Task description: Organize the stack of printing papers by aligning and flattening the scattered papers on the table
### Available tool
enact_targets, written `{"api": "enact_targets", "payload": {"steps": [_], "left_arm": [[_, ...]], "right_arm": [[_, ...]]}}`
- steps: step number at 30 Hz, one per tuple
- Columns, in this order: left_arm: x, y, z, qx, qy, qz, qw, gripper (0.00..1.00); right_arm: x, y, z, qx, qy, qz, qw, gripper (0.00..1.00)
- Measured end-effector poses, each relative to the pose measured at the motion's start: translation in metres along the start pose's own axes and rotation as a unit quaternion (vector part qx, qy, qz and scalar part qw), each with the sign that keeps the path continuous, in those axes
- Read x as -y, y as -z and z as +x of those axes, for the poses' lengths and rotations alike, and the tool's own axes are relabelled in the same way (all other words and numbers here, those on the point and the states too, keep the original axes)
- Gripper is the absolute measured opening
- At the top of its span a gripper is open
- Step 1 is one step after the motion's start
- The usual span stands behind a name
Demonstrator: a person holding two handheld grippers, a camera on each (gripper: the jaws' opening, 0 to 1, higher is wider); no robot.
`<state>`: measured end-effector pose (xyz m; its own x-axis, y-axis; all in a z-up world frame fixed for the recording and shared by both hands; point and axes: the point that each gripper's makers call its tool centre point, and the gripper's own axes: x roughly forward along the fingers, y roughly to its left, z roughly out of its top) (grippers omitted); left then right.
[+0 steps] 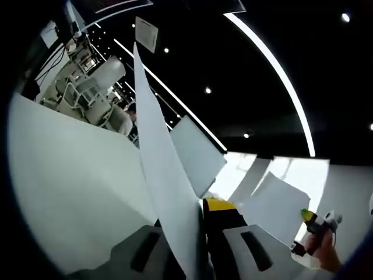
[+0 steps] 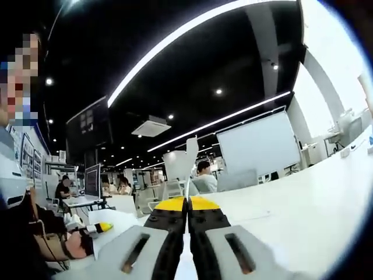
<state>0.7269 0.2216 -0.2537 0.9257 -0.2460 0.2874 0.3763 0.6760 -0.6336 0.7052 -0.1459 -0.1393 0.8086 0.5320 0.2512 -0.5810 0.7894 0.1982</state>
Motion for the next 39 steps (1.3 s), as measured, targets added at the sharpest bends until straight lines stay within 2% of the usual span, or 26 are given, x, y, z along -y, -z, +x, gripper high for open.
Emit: {"api": "enact_targets", "payload": {"steps": [19, 39], "left_arm": [[-0.001, 0.000, 0.001, 0.000, 0.001, -0.001, 1.0000, 0.09], [0.000, 0.000, 0.000, 0.001, 0.000, -0.002, 1.0000, 0.09]], "right_arm": [[-0.007, -0.002, 0.001, -0.003, -0.013, 0.004, 0.9999, 0.00], [-0.028, -0.015, 0.000, -0.001, -0.032, -0.022, 0.9992, 0.00]]}}
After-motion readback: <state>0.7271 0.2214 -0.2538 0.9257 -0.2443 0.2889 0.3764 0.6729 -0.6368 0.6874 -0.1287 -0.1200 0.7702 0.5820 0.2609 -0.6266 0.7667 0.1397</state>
